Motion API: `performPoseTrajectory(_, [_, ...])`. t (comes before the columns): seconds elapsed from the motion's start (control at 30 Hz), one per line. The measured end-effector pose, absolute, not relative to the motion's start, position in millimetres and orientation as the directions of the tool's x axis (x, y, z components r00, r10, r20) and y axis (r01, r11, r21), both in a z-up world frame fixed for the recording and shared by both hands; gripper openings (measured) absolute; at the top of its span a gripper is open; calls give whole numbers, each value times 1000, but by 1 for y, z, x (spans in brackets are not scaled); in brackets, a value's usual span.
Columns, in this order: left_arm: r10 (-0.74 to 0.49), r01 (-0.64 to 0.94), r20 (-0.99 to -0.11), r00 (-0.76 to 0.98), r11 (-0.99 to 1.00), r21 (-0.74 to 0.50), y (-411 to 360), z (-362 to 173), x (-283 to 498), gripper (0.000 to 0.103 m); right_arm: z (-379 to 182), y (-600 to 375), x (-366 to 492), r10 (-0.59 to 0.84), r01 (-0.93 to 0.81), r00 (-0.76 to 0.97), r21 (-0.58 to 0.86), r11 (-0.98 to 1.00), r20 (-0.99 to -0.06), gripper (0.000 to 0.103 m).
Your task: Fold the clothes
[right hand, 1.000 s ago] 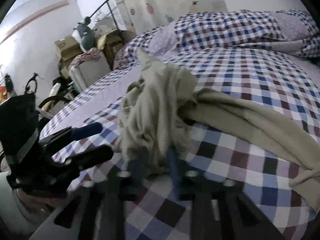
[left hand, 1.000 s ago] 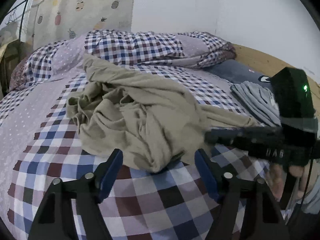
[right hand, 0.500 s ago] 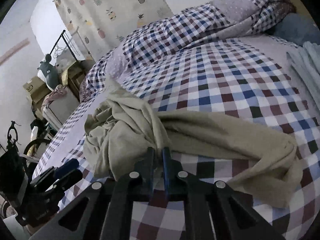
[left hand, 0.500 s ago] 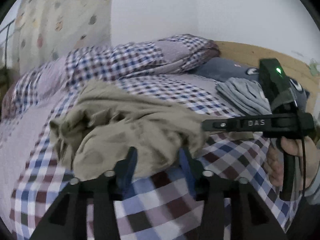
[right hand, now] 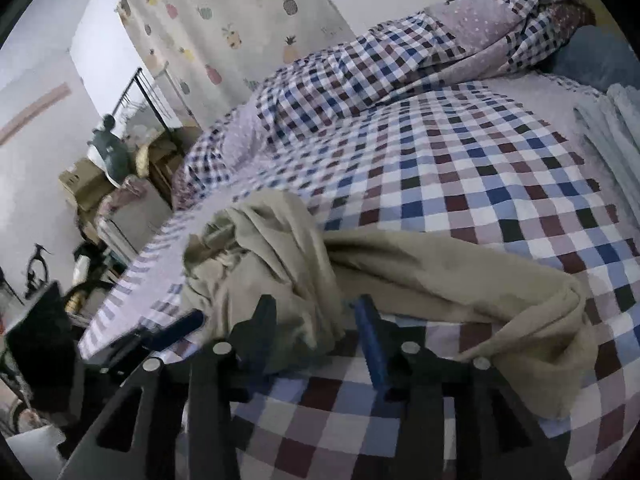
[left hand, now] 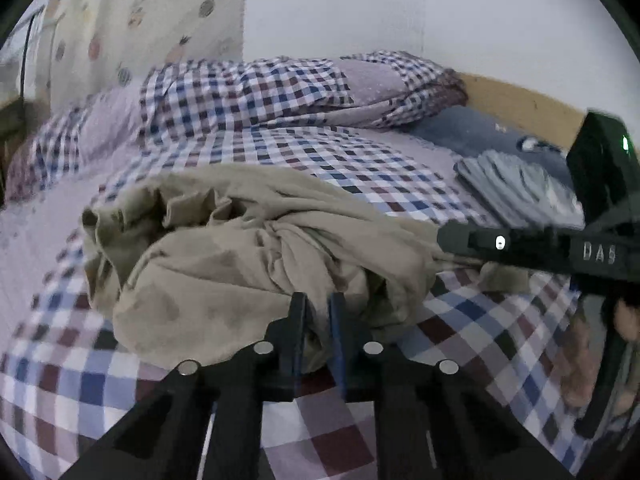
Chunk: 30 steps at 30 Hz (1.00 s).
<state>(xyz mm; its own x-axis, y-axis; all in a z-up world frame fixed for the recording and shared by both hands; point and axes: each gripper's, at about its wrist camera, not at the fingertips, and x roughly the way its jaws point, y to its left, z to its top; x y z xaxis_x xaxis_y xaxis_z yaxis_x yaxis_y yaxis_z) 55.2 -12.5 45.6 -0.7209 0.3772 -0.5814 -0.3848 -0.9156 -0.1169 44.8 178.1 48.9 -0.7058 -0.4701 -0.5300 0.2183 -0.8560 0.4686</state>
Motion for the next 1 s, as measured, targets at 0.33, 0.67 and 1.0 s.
performPoseTrajectory(0.33, [475, -346, -445, -760, -874, -342, -55, 69, 66, 5, 41, 146, 44, -516, 302, -640, 432, -850, -569, 47])
performPoseTrajectory(0.67, [464, -294, -261, -847, -817, -496, -98, 99, 78, 3, 58, 150, 53, -439, 265, -719, 373, -889, -538, 0])
performPoseTrajectory(1.0, [490, -320, -243, -837, -799, -509, -99, 104, 78, 4, 59, 156, 54, -419, 225, -727, 389, -894, -544, 8])
